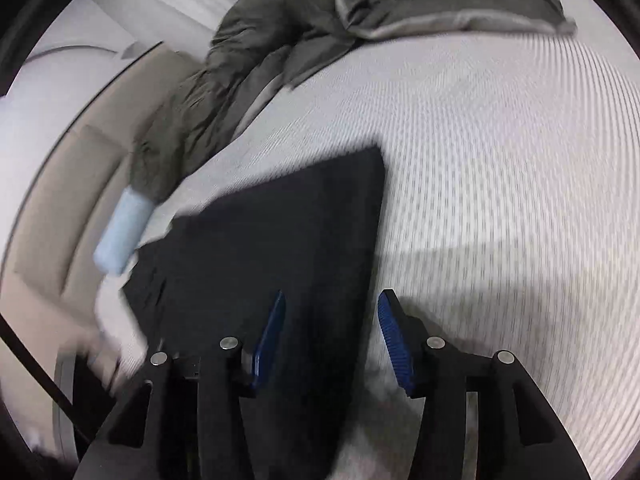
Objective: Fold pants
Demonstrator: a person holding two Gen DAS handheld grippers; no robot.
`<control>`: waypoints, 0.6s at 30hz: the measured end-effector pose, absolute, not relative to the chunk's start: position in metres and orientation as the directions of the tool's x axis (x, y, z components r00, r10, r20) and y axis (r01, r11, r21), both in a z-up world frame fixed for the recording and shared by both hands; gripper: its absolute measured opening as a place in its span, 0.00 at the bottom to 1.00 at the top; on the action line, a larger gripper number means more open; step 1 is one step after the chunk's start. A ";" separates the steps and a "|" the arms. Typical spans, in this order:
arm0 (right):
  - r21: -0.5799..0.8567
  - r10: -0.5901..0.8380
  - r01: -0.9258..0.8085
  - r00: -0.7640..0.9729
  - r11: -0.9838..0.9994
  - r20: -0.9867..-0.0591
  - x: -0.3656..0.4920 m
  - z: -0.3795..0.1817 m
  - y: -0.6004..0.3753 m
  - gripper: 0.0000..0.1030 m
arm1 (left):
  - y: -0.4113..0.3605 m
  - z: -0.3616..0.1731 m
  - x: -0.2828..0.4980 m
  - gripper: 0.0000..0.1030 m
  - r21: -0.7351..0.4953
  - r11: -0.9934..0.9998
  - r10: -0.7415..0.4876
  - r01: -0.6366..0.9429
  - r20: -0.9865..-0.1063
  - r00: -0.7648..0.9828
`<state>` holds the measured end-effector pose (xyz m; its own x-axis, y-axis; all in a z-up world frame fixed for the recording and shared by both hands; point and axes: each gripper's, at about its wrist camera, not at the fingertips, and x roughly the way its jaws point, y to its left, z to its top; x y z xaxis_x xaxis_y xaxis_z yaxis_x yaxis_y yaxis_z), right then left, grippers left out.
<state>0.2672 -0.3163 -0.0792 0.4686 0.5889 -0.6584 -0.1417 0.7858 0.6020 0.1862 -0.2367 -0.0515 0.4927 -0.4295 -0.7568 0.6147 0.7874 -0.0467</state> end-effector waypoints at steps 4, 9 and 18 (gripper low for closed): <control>0.601 0.612 -0.190 0.452 0.777 -0.649 0.203 -0.092 -0.309 0.35 | -0.230 -0.046 0.186 0.95 -0.066 0.780 -0.449 0.622 -0.753 0.482; 0.600 0.625 -0.223 0.463 0.768 -0.628 0.159 -0.094 -0.302 0.23 | -0.208 -0.026 0.203 0.95 -0.117 0.805 -0.472 0.582 -0.721 0.508; 0.638 0.656 -0.214 0.440 0.739 -0.613 0.155 -0.097 -0.297 0.23 | -0.231 -0.034 0.288 0.94 -0.152 0.868 -0.381 0.472 -0.813 0.440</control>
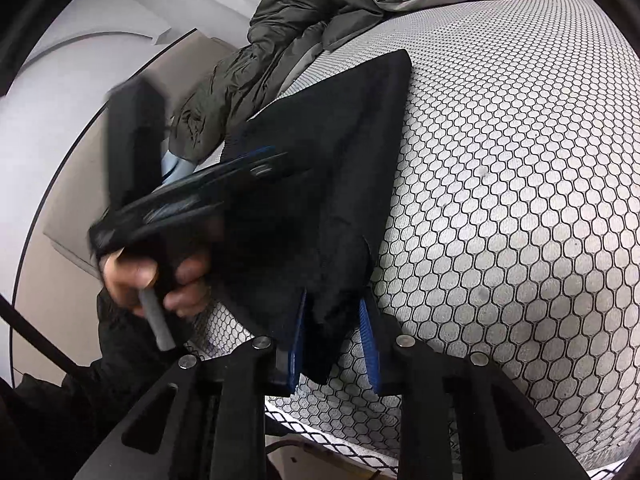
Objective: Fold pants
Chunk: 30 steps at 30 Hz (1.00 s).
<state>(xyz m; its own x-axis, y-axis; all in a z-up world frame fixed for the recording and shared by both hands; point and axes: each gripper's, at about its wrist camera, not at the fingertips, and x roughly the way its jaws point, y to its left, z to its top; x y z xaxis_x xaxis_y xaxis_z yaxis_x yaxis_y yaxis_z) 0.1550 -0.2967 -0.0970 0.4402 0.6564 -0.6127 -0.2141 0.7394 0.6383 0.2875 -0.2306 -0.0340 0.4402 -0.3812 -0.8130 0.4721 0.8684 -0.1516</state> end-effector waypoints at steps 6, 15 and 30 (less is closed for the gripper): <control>0.575 0.632 -0.270 0.423 0.772 -0.649 0.108 -0.097 -0.291 0.04 | -0.226 -0.037 0.300 0.93 -0.104 0.904 -0.313 0.415 -0.824 0.473; 0.630 0.636 -0.202 0.482 0.750 -0.603 0.121 -0.094 -0.308 0.13 | -0.242 -0.033 0.274 0.89 -0.068 0.857 -0.347 0.510 -0.809 0.475; 0.624 0.605 -0.184 0.553 0.759 -0.573 0.117 -0.080 -0.326 0.20 | -0.226 -0.004 0.226 0.83 -0.060 0.821 -0.415 0.568 -0.745 0.522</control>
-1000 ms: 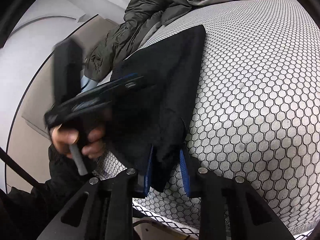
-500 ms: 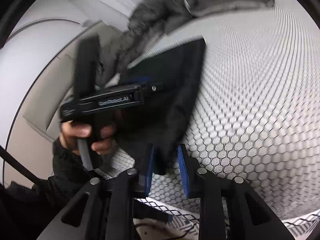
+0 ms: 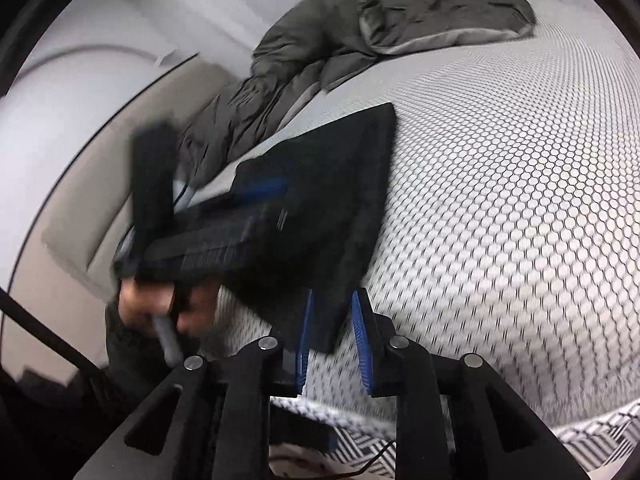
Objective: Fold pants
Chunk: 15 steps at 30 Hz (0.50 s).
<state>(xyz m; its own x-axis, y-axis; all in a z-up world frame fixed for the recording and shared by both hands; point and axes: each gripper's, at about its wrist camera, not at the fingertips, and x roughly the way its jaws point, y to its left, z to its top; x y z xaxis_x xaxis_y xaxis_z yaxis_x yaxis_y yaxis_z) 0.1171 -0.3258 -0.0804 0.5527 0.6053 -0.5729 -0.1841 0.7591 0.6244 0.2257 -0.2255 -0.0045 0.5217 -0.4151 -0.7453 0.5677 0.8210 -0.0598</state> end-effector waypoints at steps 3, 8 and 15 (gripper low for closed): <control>0.636 0.629 -0.180 0.492 0.750 -0.602 0.128 -0.099 -0.308 0.16 | -0.222 -0.014 0.222 0.83 -0.050 0.827 -0.394 0.561 -0.762 0.514; 0.582 0.625 -0.247 0.438 0.775 -0.646 0.106 -0.102 -0.293 0.11 | -0.212 -0.021 0.190 0.83 -0.054 0.792 -0.429 0.608 -0.757 0.493; 0.602 0.574 -0.156 0.556 0.783 -0.601 0.151 -0.085 -0.319 0.30 | -0.231 -0.046 0.151 0.87 0.066 0.750 -0.385 0.658 -0.766 0.515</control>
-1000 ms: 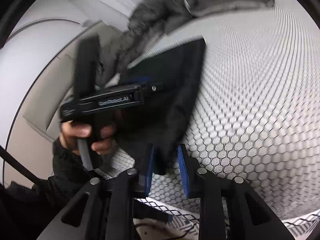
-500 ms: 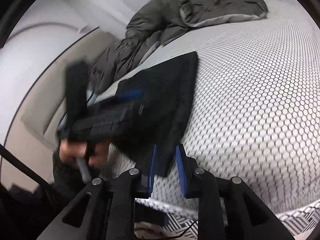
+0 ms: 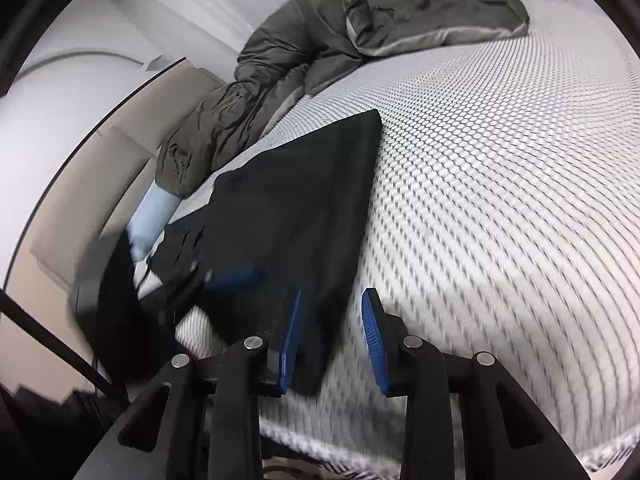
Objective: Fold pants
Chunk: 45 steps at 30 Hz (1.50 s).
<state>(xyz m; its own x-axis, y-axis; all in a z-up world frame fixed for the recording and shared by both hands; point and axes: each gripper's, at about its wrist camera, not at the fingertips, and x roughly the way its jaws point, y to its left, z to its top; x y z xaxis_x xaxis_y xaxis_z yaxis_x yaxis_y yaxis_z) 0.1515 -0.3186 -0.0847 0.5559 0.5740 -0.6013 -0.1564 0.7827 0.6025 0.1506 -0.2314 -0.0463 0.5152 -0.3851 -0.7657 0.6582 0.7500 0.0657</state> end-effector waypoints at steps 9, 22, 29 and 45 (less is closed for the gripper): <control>0.600 0.607 -0.165 0.413 0.783 -0.679 0.254 -0.109 -0.308 0.30 | -0.245 -0.059 0.145 0.92 0.140 0.740 -0.334 0.658 -0.773 0.540; 0.520 0.528 -0.158 0.461 0.839 -0.713 0.419 -0.080 -0.295 0.34 | -0.207 -0.043 0.138 0.92 -0.009 0.688 -0.493 0.725 -0.739 0.459; 0.613 0.603 -0.159 0.481 0.774 -0.637 0.309 -0.071 -0.318 0.55 | -0.094 0.007 0.177 0.93 -0.135 0.841 -0.489 0.523 -0.604 0.629; 0.431 0.457 -0.177 0.511 0.885 -0.728 0.301 -0.061 -0.298 0.25 | 0.017 -0.039 0.249 0.81 -0.156 0.969 -0.244 0.191 -0.725 0.644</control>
<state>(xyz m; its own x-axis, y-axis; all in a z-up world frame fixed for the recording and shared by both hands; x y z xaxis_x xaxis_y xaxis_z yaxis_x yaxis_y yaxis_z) 0.3010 -0.2982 -0.0614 0.5108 0.4571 -0.7281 -0.1773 0.8847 0.4311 0.2487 0.0172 -0.0389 0.6443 -0.2439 -0.7248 0.1911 0.9691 -0.1562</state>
